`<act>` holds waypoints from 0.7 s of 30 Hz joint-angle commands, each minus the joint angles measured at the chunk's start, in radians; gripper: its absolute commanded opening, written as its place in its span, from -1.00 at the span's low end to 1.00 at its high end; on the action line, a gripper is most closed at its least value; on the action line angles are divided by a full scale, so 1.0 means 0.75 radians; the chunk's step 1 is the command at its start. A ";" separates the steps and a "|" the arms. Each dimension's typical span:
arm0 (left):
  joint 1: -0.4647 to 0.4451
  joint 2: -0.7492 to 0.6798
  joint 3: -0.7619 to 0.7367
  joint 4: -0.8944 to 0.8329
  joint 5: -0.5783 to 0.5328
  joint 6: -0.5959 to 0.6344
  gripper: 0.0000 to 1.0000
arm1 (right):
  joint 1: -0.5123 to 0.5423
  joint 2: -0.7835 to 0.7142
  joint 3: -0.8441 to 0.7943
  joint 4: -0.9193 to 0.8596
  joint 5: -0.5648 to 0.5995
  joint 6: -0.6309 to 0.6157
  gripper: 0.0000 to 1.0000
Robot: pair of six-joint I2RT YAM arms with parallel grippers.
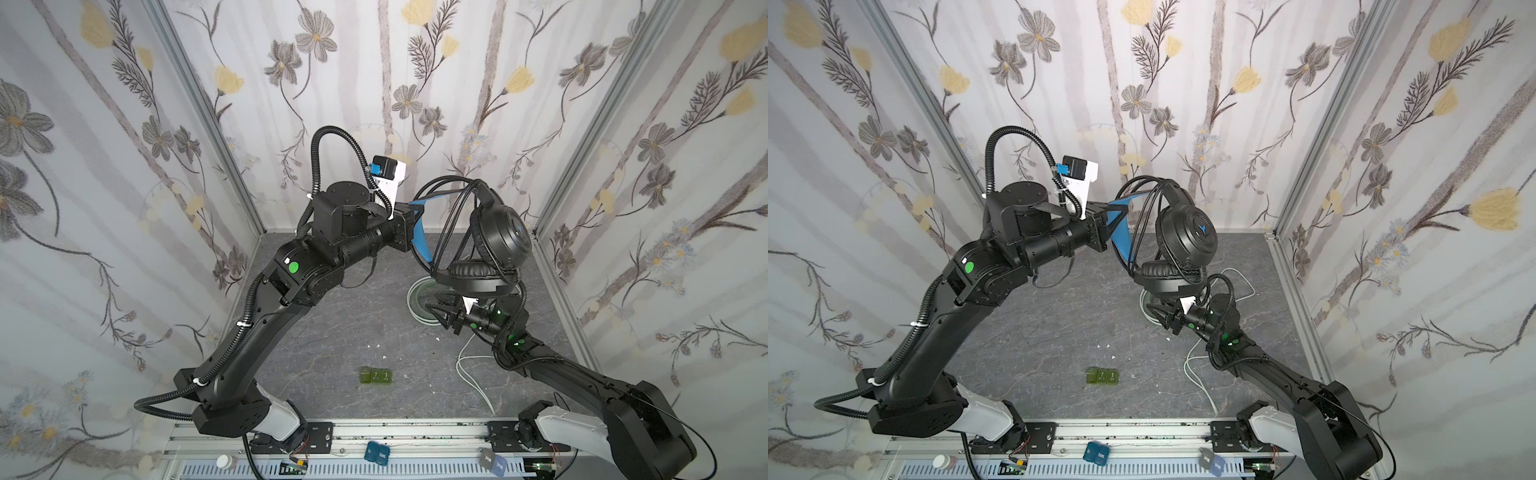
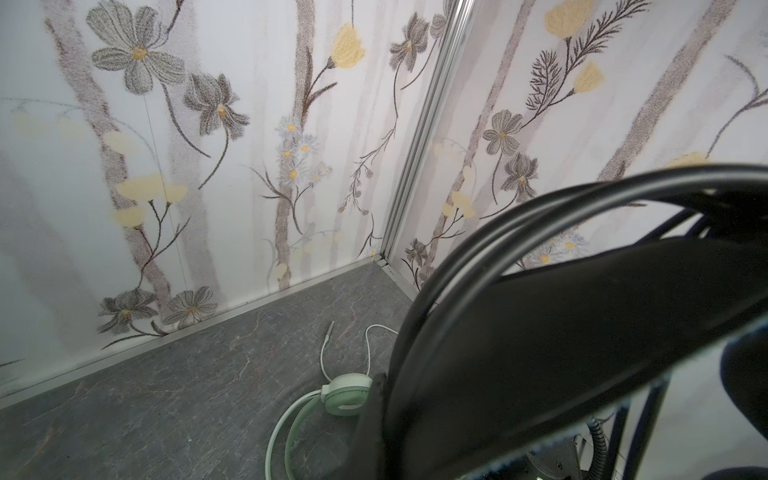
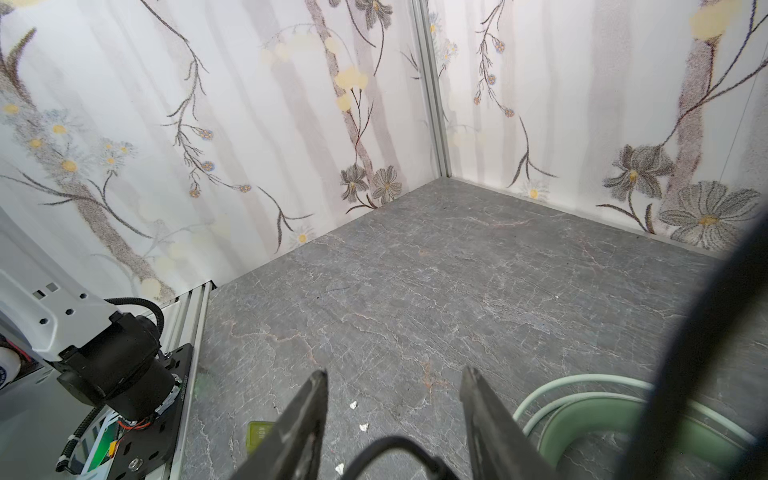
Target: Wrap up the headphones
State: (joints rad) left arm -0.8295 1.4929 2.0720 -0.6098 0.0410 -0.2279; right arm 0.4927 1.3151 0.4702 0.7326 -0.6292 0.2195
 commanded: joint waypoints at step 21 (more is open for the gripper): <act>0.009 -0.086 -0.216 0.559 -0.509 -0.219 -1.00 | 0.020 -0.051 0.078 -0.347 0.163 -0.181 -1.00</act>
State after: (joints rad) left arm -0.8238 1.4380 1.9221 -0.4076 -0.2268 -0.3233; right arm 0.5037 1.2819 0.5133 0.5587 -0.5457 0.1257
